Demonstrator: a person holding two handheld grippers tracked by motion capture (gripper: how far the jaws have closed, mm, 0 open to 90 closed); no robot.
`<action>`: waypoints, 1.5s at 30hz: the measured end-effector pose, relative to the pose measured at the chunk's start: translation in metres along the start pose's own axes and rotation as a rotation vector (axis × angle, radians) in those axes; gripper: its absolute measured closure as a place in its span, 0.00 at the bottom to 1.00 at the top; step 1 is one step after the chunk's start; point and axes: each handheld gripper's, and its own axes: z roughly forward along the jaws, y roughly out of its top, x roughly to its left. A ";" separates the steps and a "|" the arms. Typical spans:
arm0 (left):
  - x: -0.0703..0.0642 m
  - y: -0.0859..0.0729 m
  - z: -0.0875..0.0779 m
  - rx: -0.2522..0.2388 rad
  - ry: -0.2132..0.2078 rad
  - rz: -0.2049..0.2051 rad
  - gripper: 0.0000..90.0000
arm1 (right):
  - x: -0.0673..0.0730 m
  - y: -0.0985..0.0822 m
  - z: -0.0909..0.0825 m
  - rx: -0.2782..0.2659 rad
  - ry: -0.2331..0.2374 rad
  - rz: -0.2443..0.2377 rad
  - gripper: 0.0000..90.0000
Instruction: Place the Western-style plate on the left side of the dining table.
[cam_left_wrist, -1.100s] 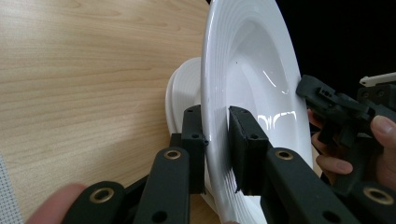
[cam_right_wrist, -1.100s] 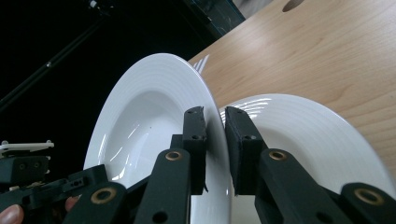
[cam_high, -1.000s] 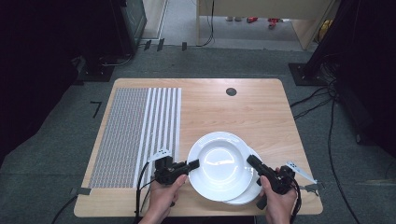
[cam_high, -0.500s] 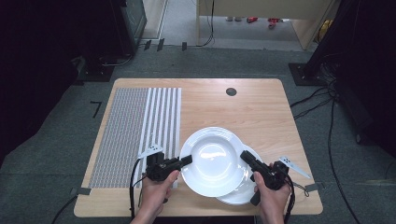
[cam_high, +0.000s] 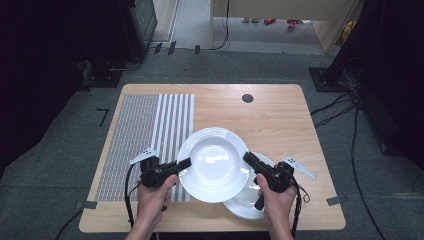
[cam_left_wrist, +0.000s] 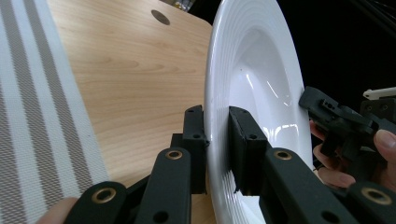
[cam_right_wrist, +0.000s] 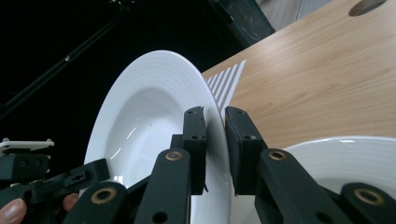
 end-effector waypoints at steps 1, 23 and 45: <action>0.002 0.002 -0.002 -0.002 0.004 0.000 0.88 | 0.002 0.000 0.003 0.004 0.003 0.000 0.89; 0.036 0.038 -0.038 -0.085 0.050 -0.025 0.88 | 0.033 0.004 0.066 0.060 0.042 -0.009 0.89; 0.078 0.052 -0.061 -0.157 0.109 -0.100 0.88 | 0.053 0.004 0.130 0.134 0.071 -0.026 0.89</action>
